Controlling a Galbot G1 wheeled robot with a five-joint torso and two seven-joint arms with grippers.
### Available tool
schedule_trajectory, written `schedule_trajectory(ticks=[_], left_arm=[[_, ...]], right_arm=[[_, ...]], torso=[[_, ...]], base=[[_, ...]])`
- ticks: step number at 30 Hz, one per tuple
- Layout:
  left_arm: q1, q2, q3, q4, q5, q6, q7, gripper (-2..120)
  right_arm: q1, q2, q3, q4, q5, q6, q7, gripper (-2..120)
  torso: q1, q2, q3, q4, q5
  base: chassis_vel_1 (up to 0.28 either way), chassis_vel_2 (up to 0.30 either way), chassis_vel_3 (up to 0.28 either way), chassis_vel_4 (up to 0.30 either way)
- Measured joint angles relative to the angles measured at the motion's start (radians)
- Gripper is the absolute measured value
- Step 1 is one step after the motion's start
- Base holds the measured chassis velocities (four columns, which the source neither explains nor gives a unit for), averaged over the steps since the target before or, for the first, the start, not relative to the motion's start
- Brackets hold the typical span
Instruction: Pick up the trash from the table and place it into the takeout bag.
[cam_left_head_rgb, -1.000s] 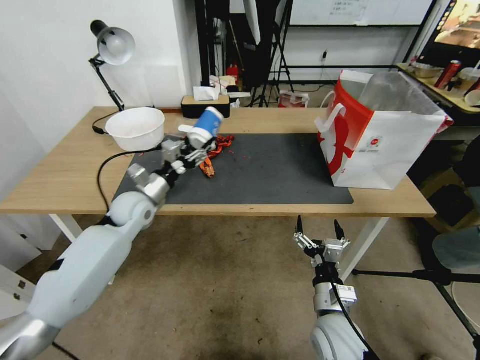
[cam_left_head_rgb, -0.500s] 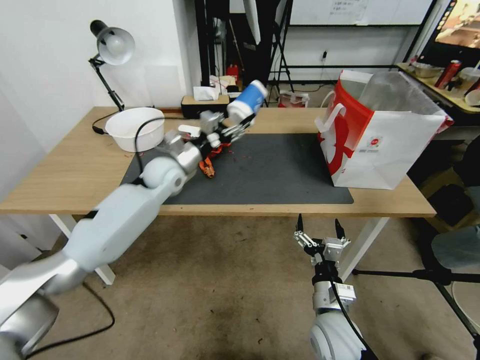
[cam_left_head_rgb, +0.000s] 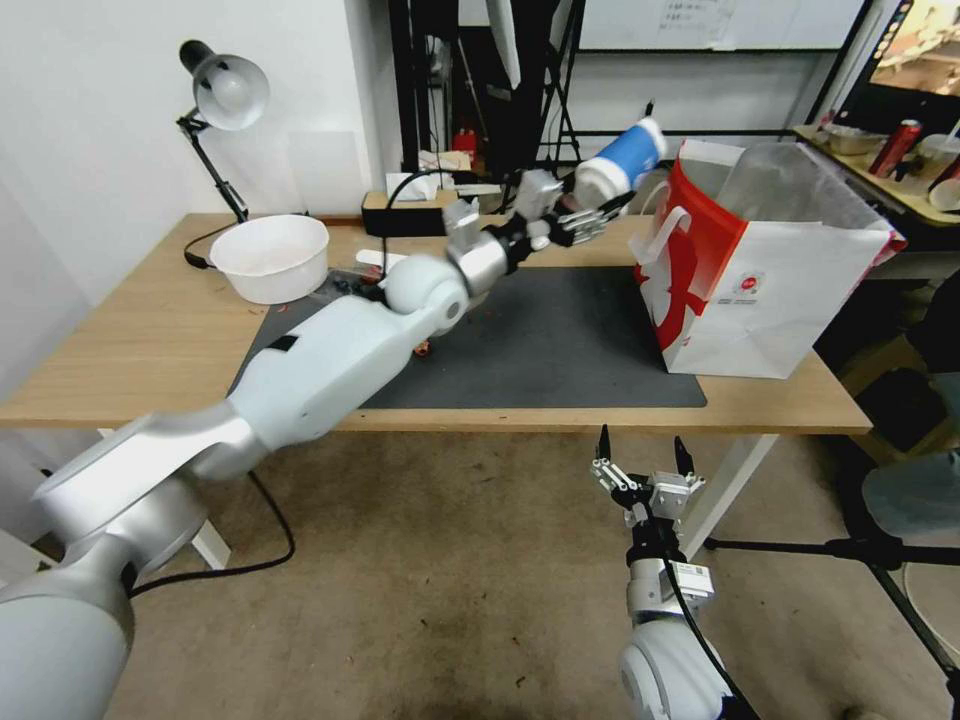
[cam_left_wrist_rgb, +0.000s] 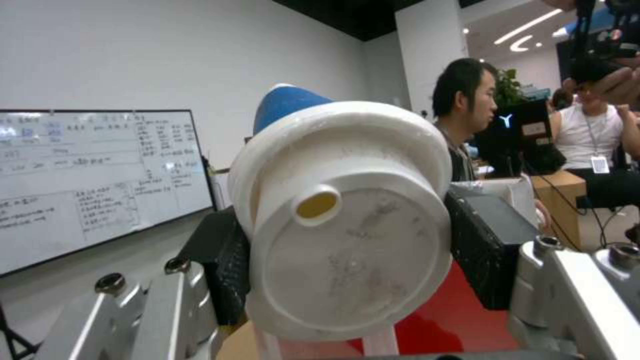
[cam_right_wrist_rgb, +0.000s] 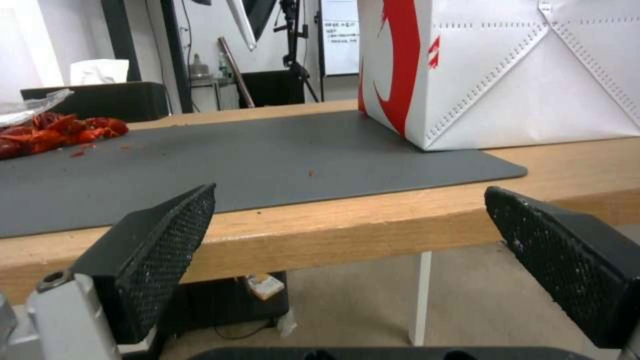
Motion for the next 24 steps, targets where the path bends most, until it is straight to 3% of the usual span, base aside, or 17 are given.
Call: schedule_trajectory(ticks=[8,15,19,22,24], left_arm=[[-0.079,-0.093,0.041,0.088,-0.008,0.0,0.005,61],[-0.142,-0.237,0.056,0.215,-0.002,-0.014,0.03,61],[-0.152,-0.274,0.056,0.248,0.008,-0.019,0.037,61],[-0.163,-0.34,0.057,0.317,0.02,-0.029,0.049,61],[-0.165,-0.344,0.057,0.34,0.024,-0.034,0.052,61]], right_arm=[[0.003,0.003,0.003,-0.009,0.002,0.002,0.001,100],[0.004,0.007,0.003,-0.018,0.002,0.007,0.002,100],[0.003,0.005,0.004,-0.02,0.002,0.008,0.003,100],[0.004,0.004,0.005,-0.022,0.003,0.009,0.003,100],[0.004,0.005,0.005,-0.023,0.003,0.01,0.004,100]], torso=[[0.0,0.0,0.0,0.0,0.0],[0.0,0.0,0.0,-0.0001,0.0001],[0.0,0.0,0.0,-0.0002,0.0],[0.0,0.0,0.0,-0.0008,0.0],[0.0,0.0,0.0,-0.0005,0.0]], base=[[0.0,0.0,0.0,0.0],[0.0,0.0,0.0,0.0],[0.0,0.0,0.0,0.0],[0.0,0.0,0.0,0.0],[0.0,0.0,0.0,0.0]])
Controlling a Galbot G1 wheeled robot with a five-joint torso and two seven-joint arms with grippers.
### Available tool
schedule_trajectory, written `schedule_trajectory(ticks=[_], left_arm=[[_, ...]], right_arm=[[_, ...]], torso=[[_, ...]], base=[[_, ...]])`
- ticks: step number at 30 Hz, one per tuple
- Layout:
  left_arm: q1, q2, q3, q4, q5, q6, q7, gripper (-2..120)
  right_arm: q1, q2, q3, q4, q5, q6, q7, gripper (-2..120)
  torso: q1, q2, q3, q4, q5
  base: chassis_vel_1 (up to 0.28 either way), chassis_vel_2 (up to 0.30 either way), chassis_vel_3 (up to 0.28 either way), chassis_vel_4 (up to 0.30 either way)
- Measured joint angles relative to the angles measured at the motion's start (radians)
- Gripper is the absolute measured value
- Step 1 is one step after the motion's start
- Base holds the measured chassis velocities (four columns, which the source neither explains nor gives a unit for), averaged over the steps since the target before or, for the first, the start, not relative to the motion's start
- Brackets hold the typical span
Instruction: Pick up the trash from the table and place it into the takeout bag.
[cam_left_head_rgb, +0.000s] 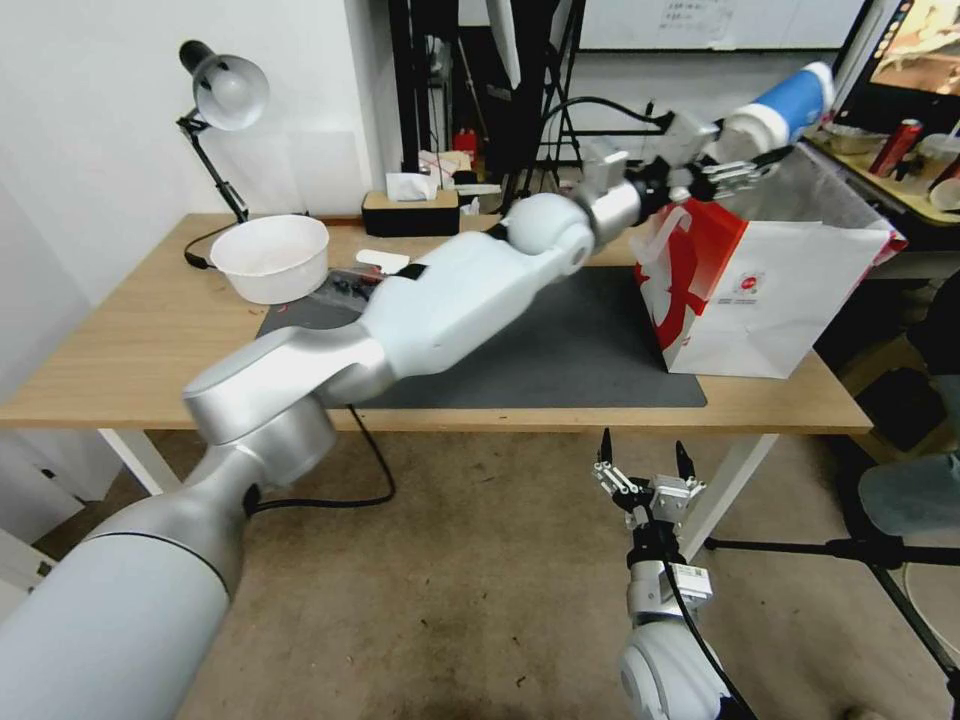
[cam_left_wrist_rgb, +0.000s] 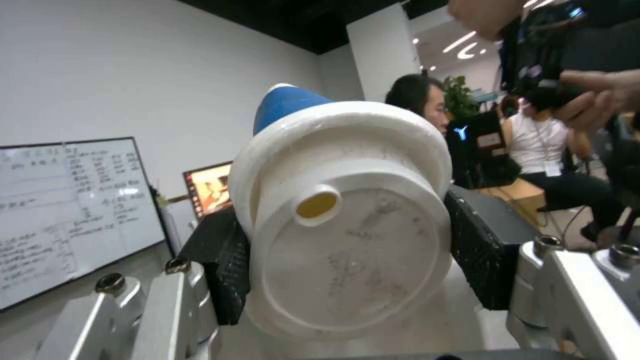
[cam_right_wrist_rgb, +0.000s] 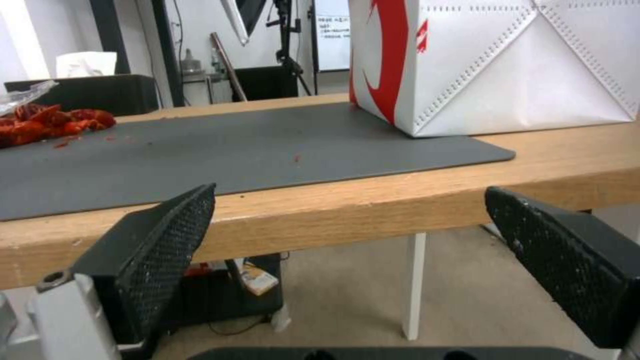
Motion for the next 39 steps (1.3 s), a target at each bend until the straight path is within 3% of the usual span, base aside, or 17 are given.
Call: schedule_trajectory(ticks=[8,11,15,18,24,33,37,39], left_arm=[[0.001,0.001,0.001,0.072,0.014,-0.011,0.019,63],[0.011,0.003,0.01,0.075,0.014,-0.014,0.024,76],[0.015,0.004,0.012,0.074,0.014,-0.017,0.029,83],[0.018,0.005,0.013,0.068,0.011,-0.022,0.031,98],[0.018,0.006,0.012,0.052,0.006,-0.022,0.019,100],[0.033,0.007,0.003,-0.037,-0.033,0.0,-0.064,100],[0.06,0.057,-0.003,-0.105,-0.05,0.012,-0.106,100],[0.085,0.12,-0.015,-0.147,-0.062,0.021,-0.127,100]], right_arm=[[0.002,0.009,-0.001,-0.011,0.0,0.006,0.0,100],[0.003,0.01,-0.001,-0.014,0.0,0.009,0.0,100],[0.003,0.01,-0.001,-0.014,0.0,0.01,0.0,100],[0.002,0.009,0.001,-0.014,0.0,0.012,0.0,100],[0.001,0.009,0.0,-0.013,0.0,0.013,0.0,100],[0.0,0.008,-0.002,-0.006,-0.001,0.013,0.0,100],[-0.001,0.007,-0.003,-0.004,-0.001,0.012,0.0,100],[-0.003,0.007,-0.002,-0.001,-0.002,0.011,0.0,100]], torso=[[0.0,0.0,0.0,0.0008,-0.0004],[0.0,0.0,0.0,0.0004,-0.0003],[0.0,0.0,0.0,0.0006,-0.0003],[0.0,0.0,0.0,0.0004,-0.0003],[0.0,0.0,0.0,0.0005,-0.0003],[0.0,0.0,0.0,0.0004,-0.0003],[0.0,0.0,0.0,-0.0004,-0.0002],[0.0,0.0,0.0,0.0009,-0.0004]], base=[[0.0,0.0,0.0,0.0],[0.0,0.0,0.0,0.0],[0.0,0.0,0.0,0.0],[0.0,0.0,0.0,0.0],[0.0,0.0,0.0,0.0],[0.0,0.0,0.0,0.0],[0.0,0.0,0.0,0.0],[0.0,0.0,0.0,0.0]])
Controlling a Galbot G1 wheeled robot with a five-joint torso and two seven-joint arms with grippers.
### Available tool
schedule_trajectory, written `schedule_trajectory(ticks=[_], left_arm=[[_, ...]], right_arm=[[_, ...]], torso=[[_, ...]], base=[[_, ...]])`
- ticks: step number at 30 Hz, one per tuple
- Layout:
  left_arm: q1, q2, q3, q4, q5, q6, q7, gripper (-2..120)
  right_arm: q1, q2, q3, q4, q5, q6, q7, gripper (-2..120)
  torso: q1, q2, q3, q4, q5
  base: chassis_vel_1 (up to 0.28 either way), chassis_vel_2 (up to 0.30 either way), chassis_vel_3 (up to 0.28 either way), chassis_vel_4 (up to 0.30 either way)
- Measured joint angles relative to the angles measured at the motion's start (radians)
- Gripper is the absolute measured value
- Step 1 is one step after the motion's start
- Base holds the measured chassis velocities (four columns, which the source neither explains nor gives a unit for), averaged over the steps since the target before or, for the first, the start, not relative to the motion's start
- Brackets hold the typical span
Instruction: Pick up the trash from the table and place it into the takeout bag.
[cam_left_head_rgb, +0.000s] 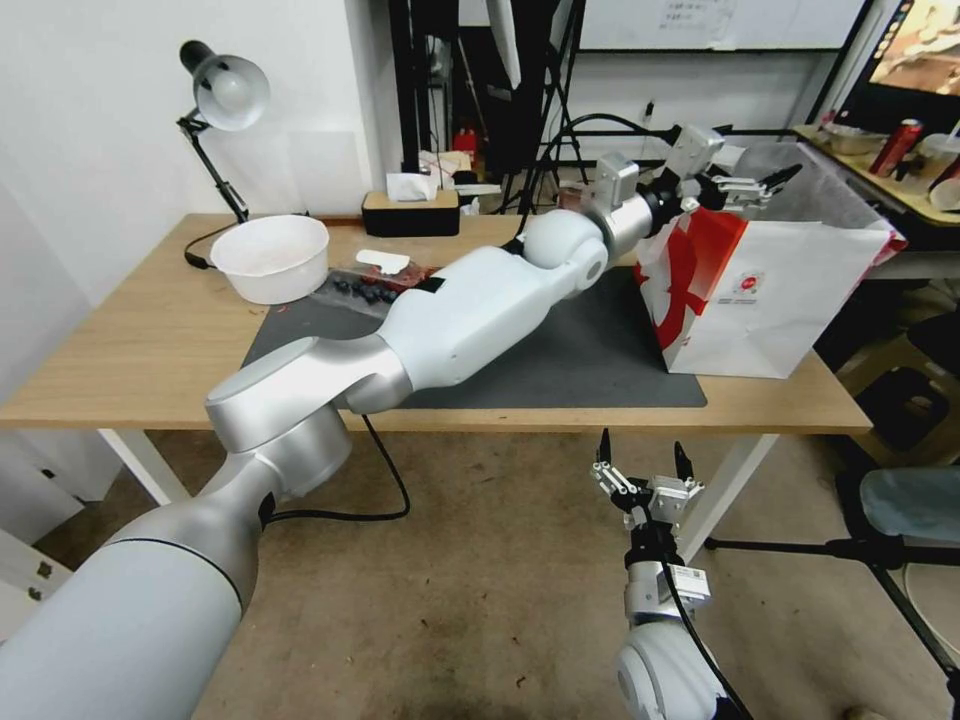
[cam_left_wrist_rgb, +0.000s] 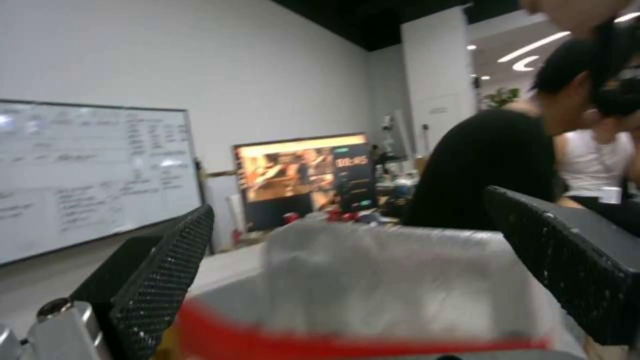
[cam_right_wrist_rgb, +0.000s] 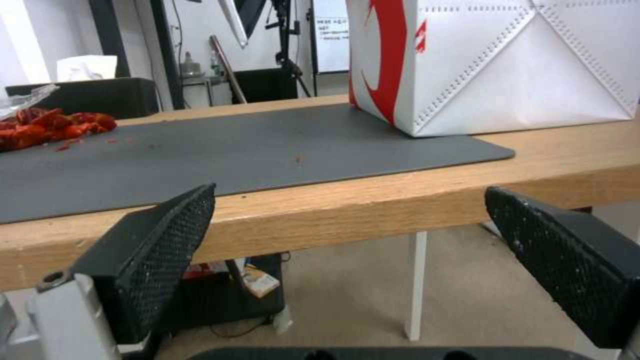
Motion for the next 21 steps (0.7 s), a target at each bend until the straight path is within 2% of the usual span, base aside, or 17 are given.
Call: schedule_trajectory(ticks=[6,19,21], left_arm=[[0.057,0.107,-0.043,-0.054,-0.005,0.011,-0.017,100],[0.168,0.258,-0.124,-0.148,-0.001,0.029,-0.053,100],[0.208,0.303,-0.153,-0.182,0.0,0.033,-0.064,100]], right_arm=[[-0.004,-0.001,0.004,0.004,-0.002,-0.004,0.001,100],[-0.005,-0.004,0.002,0.009,-0.003,-0.014,0.002,100],[-0.005,-0.003,0.0,0.009,-0.004,-0.015,0.002,100]], torso=[[0.0,0.0,0.0,-0.0004,0.0],[0.0,0.0,0.0,-0.0006,0.0001],[0.0,0.0,0.0,-0.0005,0.0]], base=[[0.0,0.0,0.0,0.0],[0.0,0.0,0.0,0.0],[0.0,0.0,0.0,0.0]])
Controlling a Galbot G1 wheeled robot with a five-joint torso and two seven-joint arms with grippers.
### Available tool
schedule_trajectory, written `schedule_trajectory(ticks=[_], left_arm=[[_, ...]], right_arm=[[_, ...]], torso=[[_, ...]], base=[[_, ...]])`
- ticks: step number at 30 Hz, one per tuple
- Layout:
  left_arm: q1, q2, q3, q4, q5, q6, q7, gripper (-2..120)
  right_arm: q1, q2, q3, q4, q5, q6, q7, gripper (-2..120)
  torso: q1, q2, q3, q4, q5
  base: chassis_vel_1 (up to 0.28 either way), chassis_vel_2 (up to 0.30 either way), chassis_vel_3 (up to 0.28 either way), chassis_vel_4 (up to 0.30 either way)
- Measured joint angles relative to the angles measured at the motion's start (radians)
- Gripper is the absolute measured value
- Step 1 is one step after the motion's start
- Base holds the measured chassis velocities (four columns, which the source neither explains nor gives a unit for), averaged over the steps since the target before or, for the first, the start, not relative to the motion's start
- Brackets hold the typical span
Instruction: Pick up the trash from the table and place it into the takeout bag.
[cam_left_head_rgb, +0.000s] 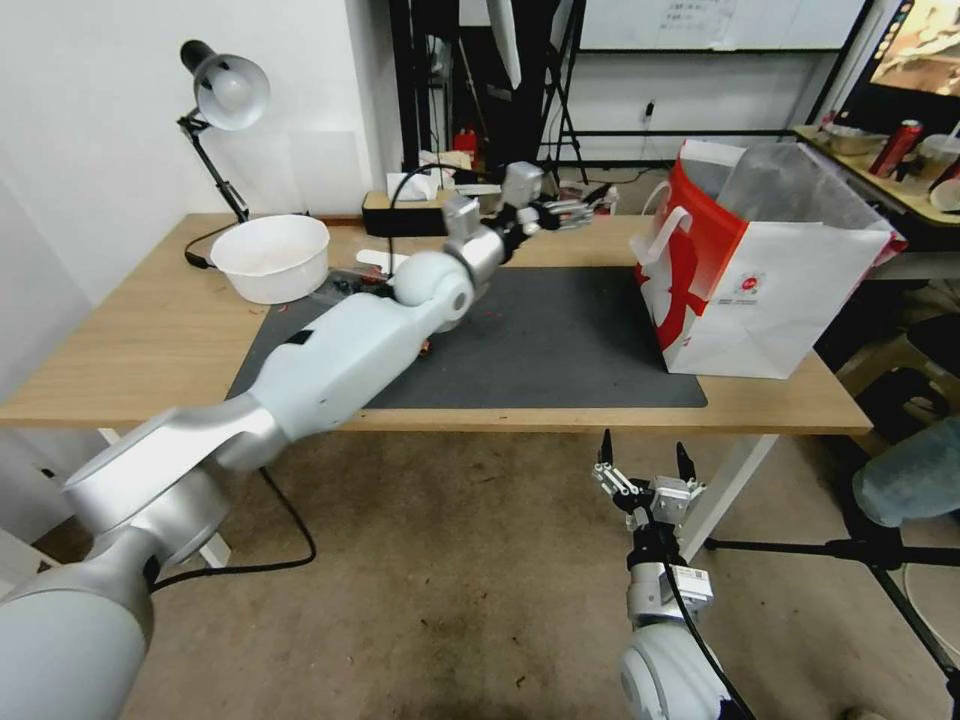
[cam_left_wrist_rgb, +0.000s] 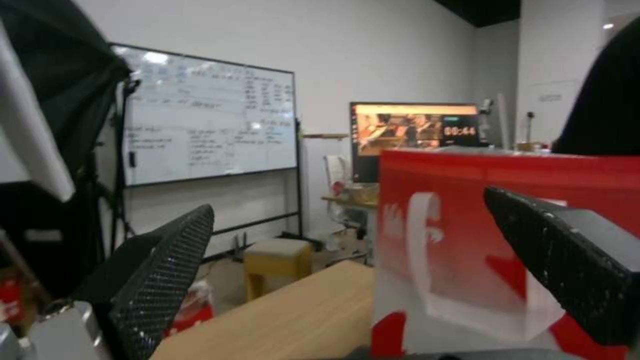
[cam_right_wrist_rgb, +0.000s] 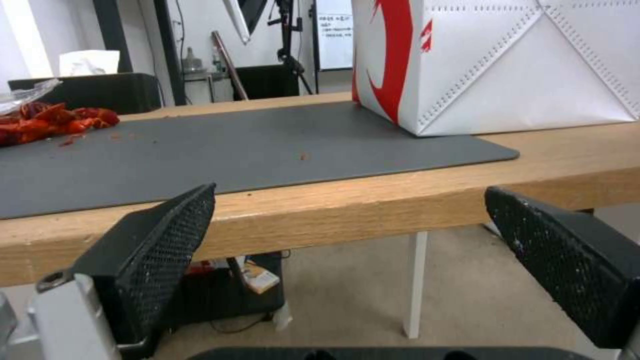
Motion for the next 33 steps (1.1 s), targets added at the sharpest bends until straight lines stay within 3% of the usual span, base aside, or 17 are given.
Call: schedule_trajectory(ticks=[9,15,24,33], left_arm=[[0.121,0.133,-0.109,-0.105,0.016,0.024,-0.038,100],[0.254,0.224,-0.231,-0.203,0.034,0.045,-0.067,100],[0.392,0.286,-0.332,-0.273,0.056,0.052,-0.082,100],[0.61,0.338,-0.514,-0.392,0.106,0.077,-0.133,100]], right_arm=[[-0.001,0.004,-0.006,0.003,-0.006,-0.004,-0.001,100],[-0.003,0.003,-0.011,0.01,-0.009,-0.011,-0.001,100],[-0.005,0.003,-0.018,0.011,-0.013,-0.013,-0.001,100],[-0.005,0.002,-0.024,0.012,-0.013,-0.015,-0.004,100]], torso=[[0.0,0.0,0.0,0.0,0.0],[0.0,0.0,0.0,0.0001,0.0001],[0.0,0.0,0.0,0.0,-0.0002],[0.0,0.0,0.0,0.0,0.0]], base=[[0.0,0.0,0.0,0.0],[0.0,0.0,0.0,0.0],[0.0,0.0,0.0,0.0],[0.0,0.0,0.0,0.0]])
